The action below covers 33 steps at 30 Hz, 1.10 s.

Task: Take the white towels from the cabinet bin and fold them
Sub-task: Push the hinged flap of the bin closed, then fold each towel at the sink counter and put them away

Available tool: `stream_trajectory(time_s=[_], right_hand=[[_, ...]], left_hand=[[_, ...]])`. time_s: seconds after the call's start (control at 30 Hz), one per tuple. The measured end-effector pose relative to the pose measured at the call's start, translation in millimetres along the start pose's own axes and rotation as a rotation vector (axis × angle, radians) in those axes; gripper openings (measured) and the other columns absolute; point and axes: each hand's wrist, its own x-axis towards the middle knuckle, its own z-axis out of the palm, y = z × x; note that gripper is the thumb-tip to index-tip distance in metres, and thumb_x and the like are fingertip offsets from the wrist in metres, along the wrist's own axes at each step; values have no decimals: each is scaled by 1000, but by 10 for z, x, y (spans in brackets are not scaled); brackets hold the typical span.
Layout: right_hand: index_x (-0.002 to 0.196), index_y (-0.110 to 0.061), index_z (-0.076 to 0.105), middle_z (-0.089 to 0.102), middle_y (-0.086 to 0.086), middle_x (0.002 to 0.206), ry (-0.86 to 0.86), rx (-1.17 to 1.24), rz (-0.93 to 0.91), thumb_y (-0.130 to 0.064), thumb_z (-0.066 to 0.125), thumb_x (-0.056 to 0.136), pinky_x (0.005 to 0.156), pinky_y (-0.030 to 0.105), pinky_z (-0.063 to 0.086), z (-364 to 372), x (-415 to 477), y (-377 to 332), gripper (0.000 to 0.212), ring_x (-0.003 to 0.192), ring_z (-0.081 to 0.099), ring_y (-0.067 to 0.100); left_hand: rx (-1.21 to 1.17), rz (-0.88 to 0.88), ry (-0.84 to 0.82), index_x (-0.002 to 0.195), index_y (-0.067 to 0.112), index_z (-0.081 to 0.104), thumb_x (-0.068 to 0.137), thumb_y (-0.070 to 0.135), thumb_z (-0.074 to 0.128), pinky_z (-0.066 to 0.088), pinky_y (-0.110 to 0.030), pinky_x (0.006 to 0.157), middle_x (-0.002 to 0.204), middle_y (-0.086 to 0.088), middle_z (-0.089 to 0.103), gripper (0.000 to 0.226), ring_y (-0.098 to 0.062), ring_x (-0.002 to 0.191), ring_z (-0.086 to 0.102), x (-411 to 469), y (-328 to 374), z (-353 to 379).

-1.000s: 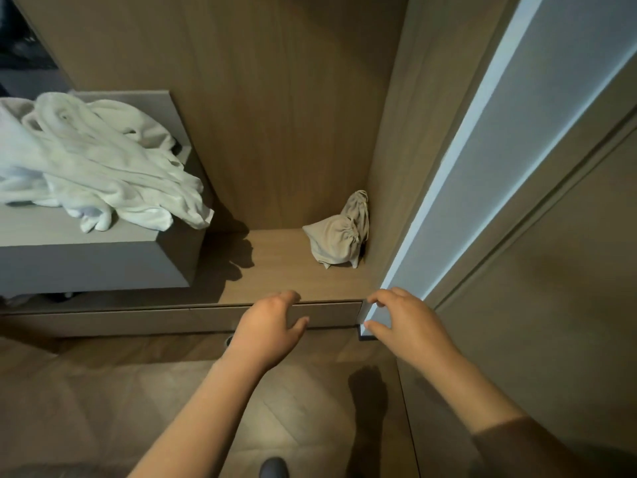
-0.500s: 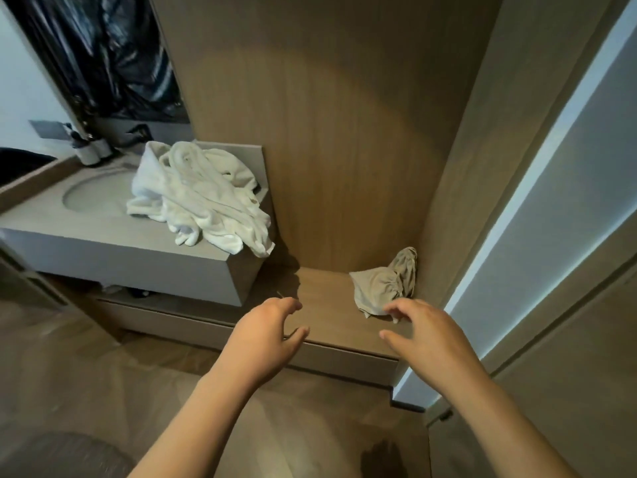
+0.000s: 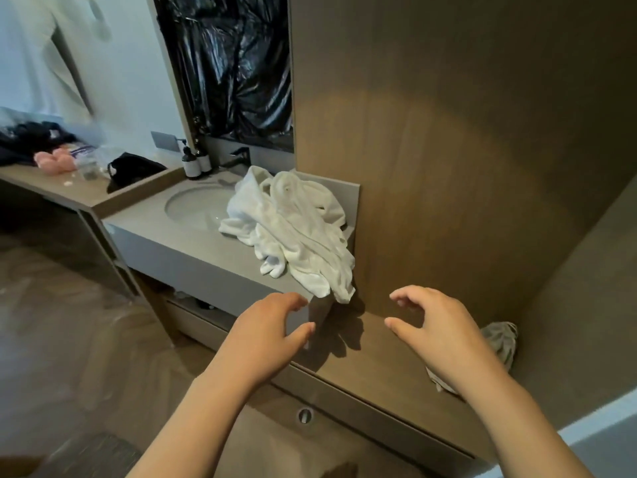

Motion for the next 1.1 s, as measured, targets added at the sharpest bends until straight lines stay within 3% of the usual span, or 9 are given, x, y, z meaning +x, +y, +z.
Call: stream_trajectory(time_s=[0.23,0.4,0.57,0.9,1.1], right_hand=[[127,-34,56,56,-17,124,19,14,22,-39,67,88,60,2,34,397,789,-674,41,96,48,-4],[125,-34,58,58,-15,124,30,11,66,-39,68,87,63,4,35,684,1234,-897,40,96,49,-2],[125,-33,59,58,-16,119,21,24,44,-38,67,88,82,14,43,831,1706,-1041,39,101,53,0],[126,-29,59,59,-13,115,-37,132,2,-33,69,89,86,20,42,1198,2989,-1046,39,107,54,4],[122,-27,63,63,-10,113,-83,151,1,-30,71,86,87,21,44,1271,3776,-951,37,105,58,5]], left_hand=[[9,16,10,134,35,48,93,47,54,42,-20,98,132,16,54,44,-1,117,51,612,-892,-495],[10,22,20,134,33,49,93,45,53,38,-15,95,132,16,53,42,0,117,51,1011,-1395,-696],[-16,4,1,132,34,50,94,46,52,39,-14,94,131,17,54,40,2,114,52,1404,-1725,-737],[-31,-68,17,130,34,51,93,42,54,35,-7,78,127,19,55,38,3,110,52,2389,-2210,-654],[-92,-117,53,130,34,52,92,43,56,38,-9,82,127,21,54,39,3,110,53,3114,-2298,-657]])
